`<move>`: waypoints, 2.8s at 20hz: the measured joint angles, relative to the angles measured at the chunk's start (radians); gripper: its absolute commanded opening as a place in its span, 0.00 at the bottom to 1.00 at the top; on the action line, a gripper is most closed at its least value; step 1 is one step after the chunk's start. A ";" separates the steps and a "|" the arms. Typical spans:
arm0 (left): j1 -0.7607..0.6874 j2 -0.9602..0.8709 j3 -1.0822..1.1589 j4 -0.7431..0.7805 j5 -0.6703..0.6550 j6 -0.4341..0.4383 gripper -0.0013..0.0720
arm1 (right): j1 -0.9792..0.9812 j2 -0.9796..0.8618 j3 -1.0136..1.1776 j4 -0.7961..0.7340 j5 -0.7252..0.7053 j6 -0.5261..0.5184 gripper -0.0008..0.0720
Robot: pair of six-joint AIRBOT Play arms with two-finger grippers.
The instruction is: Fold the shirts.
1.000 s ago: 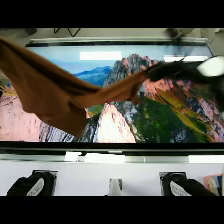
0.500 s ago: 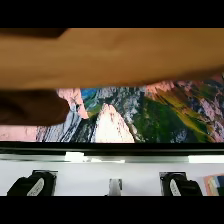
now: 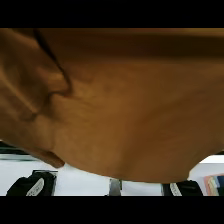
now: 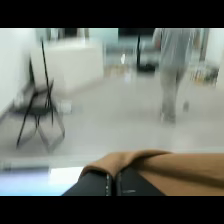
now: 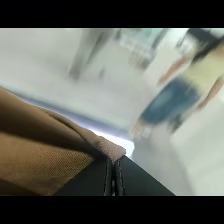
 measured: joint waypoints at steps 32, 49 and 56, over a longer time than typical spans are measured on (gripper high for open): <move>0.220 -0.742 -0.568 -0.242 -0.335 0.015 0.73 | -0.227 -0.904 -0.169 0.451 0.262 -0.031 0.75; 0.246 -0.748 -0.914 -0.395 -0.148 0.135 0.74 | -0.274 -0.900 -0.273 0.475 0.431 -0.116 0.76; 0.188 -0.748 -0.930 -0.393 -0.054 0.136 0.31 | -0.274 -0.900 -0.273 0.475 0.424 -0.116 0.76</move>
